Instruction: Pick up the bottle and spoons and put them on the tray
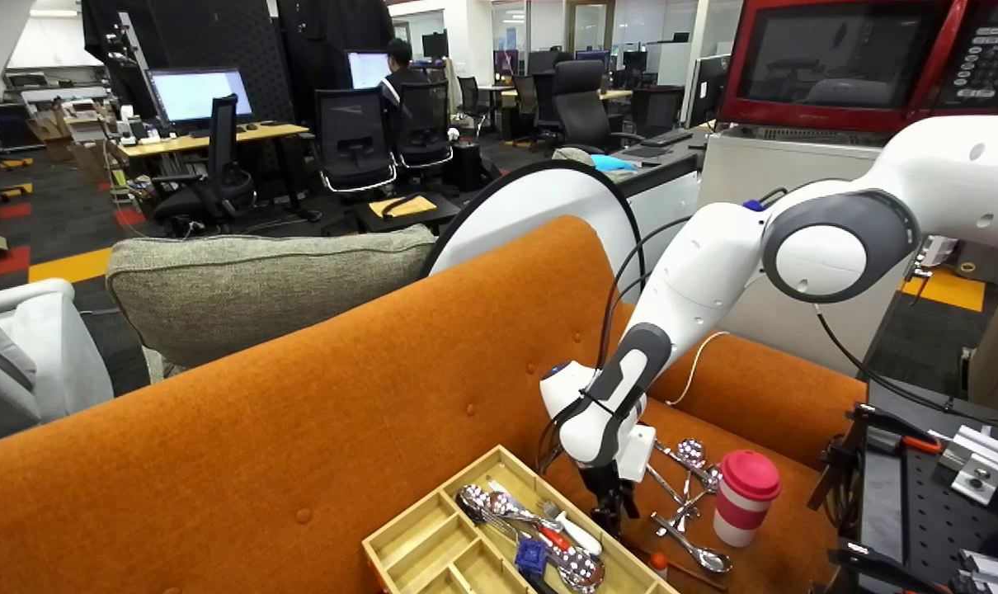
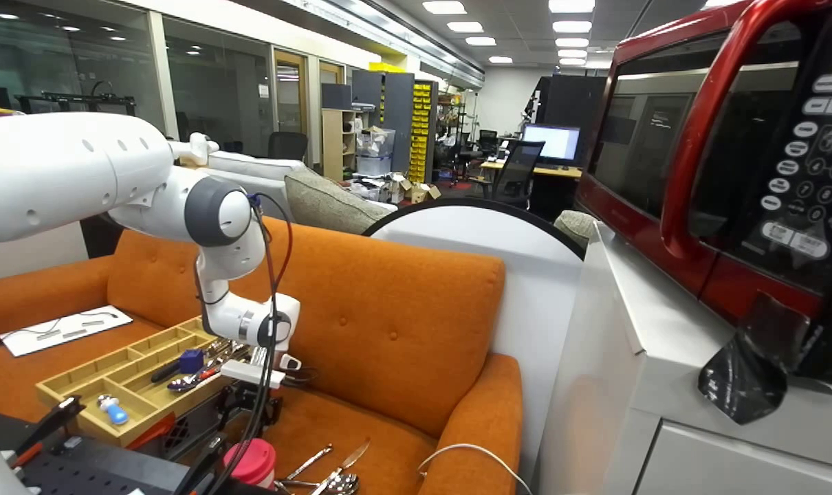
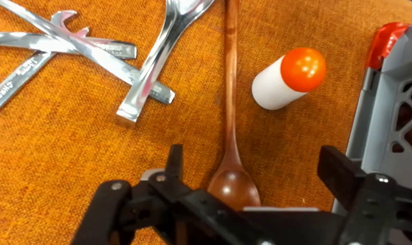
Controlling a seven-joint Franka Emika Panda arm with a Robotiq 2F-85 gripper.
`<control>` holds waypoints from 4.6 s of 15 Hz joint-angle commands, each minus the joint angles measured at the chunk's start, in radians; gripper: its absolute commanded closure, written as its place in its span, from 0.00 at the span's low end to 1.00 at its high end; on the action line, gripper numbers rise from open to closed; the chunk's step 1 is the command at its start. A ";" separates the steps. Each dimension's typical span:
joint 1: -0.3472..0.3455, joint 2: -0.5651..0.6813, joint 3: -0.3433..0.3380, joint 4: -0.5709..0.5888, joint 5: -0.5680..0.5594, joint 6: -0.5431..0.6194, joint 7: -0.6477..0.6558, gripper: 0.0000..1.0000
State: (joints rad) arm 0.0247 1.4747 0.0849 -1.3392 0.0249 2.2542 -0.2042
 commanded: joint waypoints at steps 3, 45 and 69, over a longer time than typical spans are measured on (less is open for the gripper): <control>-0.016 0.001 0.003 -0.016 0.004 -0.022 0.013 0.00; -0.033 0.000 -0.002 -0.014 0.004 -0.042 -0.016 0.92; -0.143 -0.622 0.228 -0.628 0.006 0.353 -0.307 0.92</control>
State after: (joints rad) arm -0.0942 0.8275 0.2740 -1.9663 0.0422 2.6123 -0.4366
